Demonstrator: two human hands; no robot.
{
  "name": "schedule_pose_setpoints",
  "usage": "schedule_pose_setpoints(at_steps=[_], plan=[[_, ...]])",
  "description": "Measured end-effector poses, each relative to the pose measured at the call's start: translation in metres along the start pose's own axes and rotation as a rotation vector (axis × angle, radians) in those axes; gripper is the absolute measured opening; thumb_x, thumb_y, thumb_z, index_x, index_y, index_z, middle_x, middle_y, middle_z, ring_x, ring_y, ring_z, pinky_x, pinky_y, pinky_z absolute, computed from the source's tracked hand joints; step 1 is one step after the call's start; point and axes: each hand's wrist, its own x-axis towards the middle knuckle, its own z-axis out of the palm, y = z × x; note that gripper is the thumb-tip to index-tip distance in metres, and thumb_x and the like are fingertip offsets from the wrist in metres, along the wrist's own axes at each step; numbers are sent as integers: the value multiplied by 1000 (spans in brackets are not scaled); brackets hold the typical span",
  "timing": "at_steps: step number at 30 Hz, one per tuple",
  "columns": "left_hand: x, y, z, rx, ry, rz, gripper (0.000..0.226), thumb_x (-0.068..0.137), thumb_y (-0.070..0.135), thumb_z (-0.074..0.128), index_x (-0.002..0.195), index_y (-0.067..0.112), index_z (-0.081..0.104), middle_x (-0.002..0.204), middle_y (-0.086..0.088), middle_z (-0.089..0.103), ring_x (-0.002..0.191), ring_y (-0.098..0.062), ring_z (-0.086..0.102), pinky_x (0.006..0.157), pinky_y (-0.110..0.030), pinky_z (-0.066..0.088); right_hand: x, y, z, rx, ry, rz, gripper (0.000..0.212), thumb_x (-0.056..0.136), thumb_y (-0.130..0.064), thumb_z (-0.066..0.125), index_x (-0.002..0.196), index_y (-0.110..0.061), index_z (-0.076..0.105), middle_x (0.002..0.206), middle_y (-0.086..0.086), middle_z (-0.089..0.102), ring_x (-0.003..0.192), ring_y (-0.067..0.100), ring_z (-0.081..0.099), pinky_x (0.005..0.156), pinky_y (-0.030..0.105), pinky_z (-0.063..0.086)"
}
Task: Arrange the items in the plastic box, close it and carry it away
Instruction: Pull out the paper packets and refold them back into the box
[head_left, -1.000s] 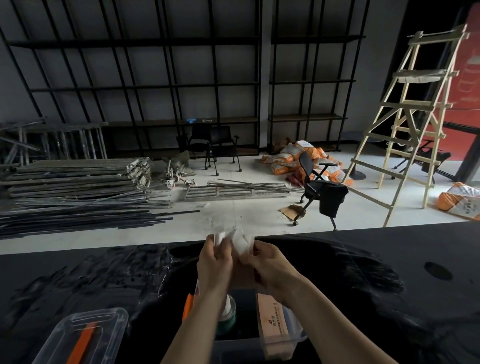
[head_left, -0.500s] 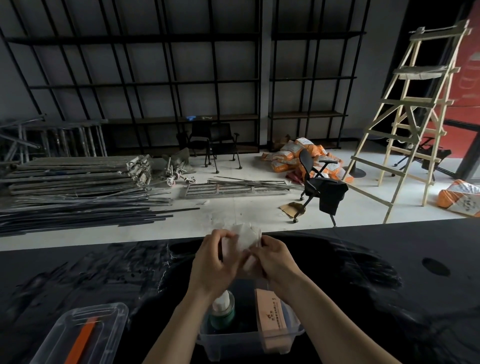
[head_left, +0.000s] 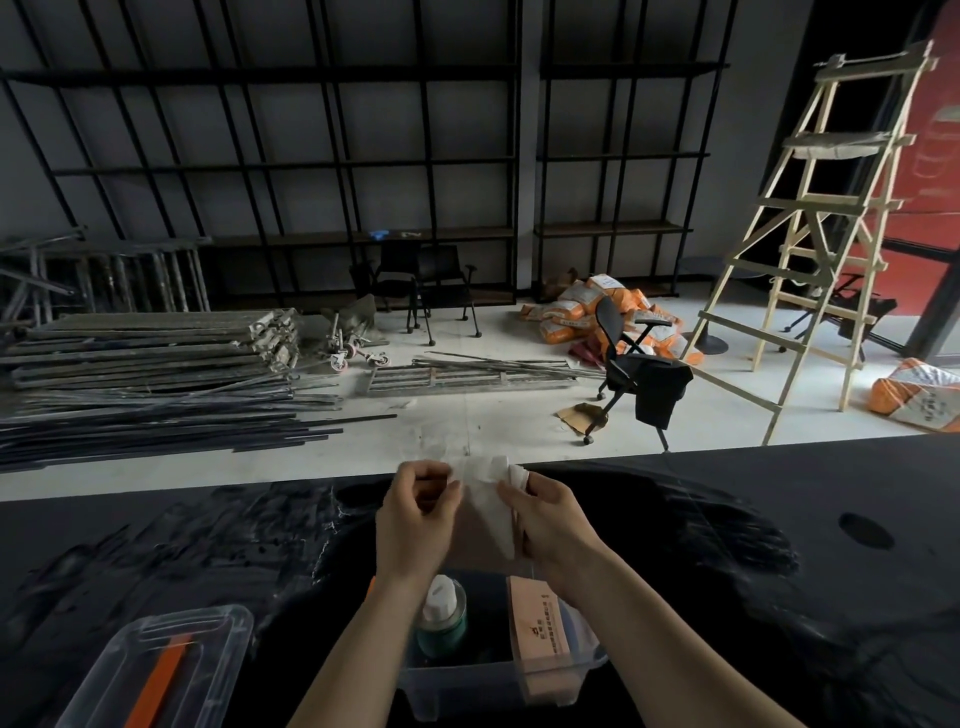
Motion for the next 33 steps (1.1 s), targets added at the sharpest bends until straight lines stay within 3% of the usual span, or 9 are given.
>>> schedule_pose_setpoints(at_steps=[3,6,9,14,16,19,22,26,33], plan=[[1,2,2,-50,33,-46,39,89,16,75,119,28,54,91,4,74,81,-4,67,64,-16,45,1,0,1,43,7,47,24,104,-26,58,102,-11,77,84,11,78,73,27,74,58,40,61],[2,7,8,63,51,-15,32,91,26,71,121,21,61,104,3,73,90,-13,67,74,-23,48,3,1,3,68,30,72,30,105,-30,54,101,-12,78,90,14,78,81,32,73,72,50,63],[0,9,12,159,100,23,25,92,36,69,112,19,68,98,9,66,90,-13,62,77,-25,44,2,2,6,50,58,94,30,102,-28,55,91,-14,79,92,17,75,82,32,71,64,41,60],[0,7,13,-186,70,-59,5,94,26,70,93,21,73,86,3,74,82,-13,68,66,-16,47,3,1,5,57,75,128,34,94,-14,53,68,-16,74,76,14,72,66,28,67,52,34,56],[0,10,12,-323,2,-135,5,92,20,73,87,21,74,81,-1,75,80,-15,69,68,-15,49,4,0,4,43,85,130,31,97,-10,48,80,-13,73,71,10,72,63,25,68,52,33,55],[1,8,14,-401,-95,-252,9,87,19,78,79,23,78,87,-4,78,88,-22,71,81,-34,52,6,1,3,47,97,121,29,101,-12,47,89,-9,73,75,11,73,65,25,68,56,32,55],[0,9,17,-238,-115,-262,11,87,24,76,98,21,75,97,-1,76,96,-21,68,85,-37,51,4,1,5,87,62,131,28,103,-20,52,87,-12,74,70,8,72,60,22,68,51,30,53],[-5,13,19,-210,-84,-297,28,93,32,69,115,14,66,108,-7,72,101,-24,67,94,-43,54,5,3,8,101,54,128,35,106,-36,49,99,-13,76,84,11,77,74,27,73,62,37,59],[-9,12,19,-121,-192,-282,27,98,40,59,110,18,70,106,-4,73,104,-24,66,97,-46,53,6,5,8,29,107,107,38,108,-37,45,107,-16,76,99,15,79,88,33,76,67,43,63]])
